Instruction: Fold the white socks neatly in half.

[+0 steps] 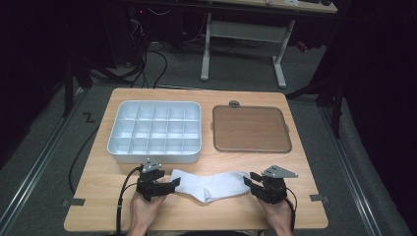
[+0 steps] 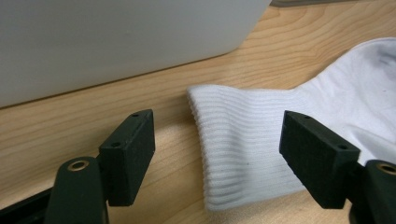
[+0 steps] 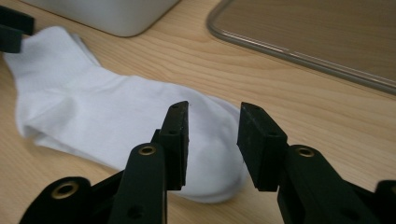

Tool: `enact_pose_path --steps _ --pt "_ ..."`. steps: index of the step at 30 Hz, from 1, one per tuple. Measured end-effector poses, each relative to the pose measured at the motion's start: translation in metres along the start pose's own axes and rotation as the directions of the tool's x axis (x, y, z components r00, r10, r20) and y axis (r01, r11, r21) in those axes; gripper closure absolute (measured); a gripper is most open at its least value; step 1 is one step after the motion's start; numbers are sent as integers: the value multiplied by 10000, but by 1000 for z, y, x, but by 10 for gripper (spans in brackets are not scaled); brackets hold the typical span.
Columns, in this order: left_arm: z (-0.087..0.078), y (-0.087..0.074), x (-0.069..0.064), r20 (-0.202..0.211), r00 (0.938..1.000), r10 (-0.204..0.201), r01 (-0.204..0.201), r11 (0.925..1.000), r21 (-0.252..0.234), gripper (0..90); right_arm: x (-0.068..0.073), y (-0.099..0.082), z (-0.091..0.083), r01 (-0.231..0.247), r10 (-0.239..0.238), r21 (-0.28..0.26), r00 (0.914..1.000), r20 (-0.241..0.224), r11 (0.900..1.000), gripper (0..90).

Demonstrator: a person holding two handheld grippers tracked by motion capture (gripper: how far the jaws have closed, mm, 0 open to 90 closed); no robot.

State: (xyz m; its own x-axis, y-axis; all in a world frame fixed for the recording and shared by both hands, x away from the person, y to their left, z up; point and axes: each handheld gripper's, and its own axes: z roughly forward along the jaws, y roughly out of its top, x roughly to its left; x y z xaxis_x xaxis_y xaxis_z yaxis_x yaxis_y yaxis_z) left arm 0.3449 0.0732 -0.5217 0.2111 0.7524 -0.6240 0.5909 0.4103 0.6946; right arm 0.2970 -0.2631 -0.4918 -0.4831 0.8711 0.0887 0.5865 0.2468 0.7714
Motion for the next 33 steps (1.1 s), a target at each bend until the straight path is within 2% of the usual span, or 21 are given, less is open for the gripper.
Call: enact_pose_path --steps 3,6,8,9,15,19,22,25,29,32,33 --pt "2 -1 0 -139 9999 22 -20 9999 139 274 7 3 2 179 -179 -36 9995 -254 9998 674" --pt "4 -2 0 -168 9998 -61 64 9998 199 301 25 8 12 560 -551 93 9951 -820 9984 711" --pt "5 -3 0 -235 9997 -81 86 9997 236 311 28 8 15 607 -592 136 9939 -928 9981 719" --pt "6 -3 0 -314 9994 -114 122 9996 262 318 38 8 23 806 -767 275 9895 -1222 9964 738" --pt "8 -6 1 -429 9991 76 -62 9995 314 356 58 8 43 1184 -1064 596 9789 -1747 9912 776" --pt "8 -6 1 -460 9989 88 -74 9995 299 363 65 9 49 1252 -1113 648 9763 -1854 9900 789" --pt "8 -6 0 -540 9984 171 -155 9994 295 402 71 10 54 1384 -1239 653 9739 -1900 9882 798" --pt "8 -9 -1 -675 9961 577 -561 9981 256 444 77 10 60 1486 -1320 726 9717 -1960 9862 808" --pt "8 -12 -3 -867 9923 887 -875 9960 169 489 79 8 65 1614 -1429 882 9720 -1867 9829 813" --pt "9 -17 -7 -851 9896 1157 -1149 9933 144 542 81 7 67 1728 -1531 971 9711 -1832 9802 813" --pt "9 -18 -8 -829 9900 1139 -1131 9935 145 565 81 6 69 1790 -1588 1018 9708 -1800 9786 813"
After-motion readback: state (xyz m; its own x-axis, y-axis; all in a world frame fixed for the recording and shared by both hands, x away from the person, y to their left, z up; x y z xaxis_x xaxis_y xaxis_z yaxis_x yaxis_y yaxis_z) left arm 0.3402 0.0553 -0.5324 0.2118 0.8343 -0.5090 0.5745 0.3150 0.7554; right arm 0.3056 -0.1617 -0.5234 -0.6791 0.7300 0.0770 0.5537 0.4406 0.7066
